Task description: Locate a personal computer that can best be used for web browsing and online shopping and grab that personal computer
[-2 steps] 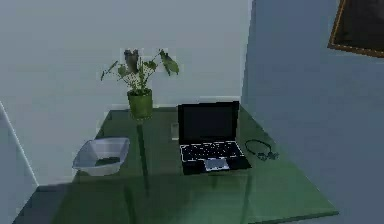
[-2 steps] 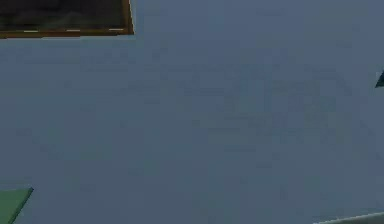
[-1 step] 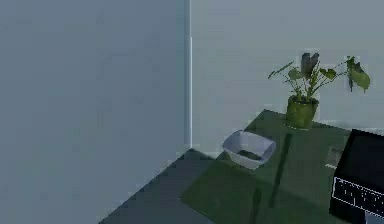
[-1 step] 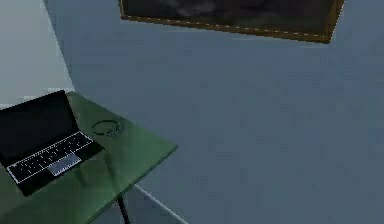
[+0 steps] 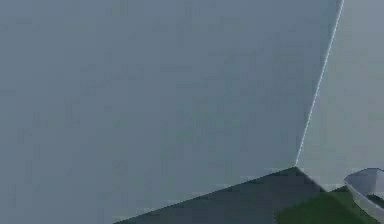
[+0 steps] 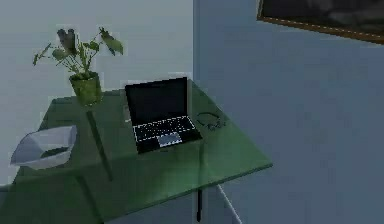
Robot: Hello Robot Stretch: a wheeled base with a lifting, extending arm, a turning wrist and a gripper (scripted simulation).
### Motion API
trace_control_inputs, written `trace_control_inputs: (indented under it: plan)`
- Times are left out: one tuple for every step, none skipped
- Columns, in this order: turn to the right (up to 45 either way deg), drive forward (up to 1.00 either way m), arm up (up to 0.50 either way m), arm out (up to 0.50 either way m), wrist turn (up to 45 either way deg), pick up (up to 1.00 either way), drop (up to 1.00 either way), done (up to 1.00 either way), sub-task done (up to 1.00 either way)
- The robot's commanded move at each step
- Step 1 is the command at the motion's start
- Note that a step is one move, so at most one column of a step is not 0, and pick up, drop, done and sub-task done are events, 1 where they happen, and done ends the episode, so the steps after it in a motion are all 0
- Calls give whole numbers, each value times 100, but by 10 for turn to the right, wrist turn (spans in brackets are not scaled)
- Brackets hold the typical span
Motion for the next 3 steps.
trace_control_inputs:
  plan:
    - [450,0,0,0,0,0,0,0,0]
    - [450,0,0,0,0,0,0,0,0]
    - [210,0,0,0,0,0,0,0,0]
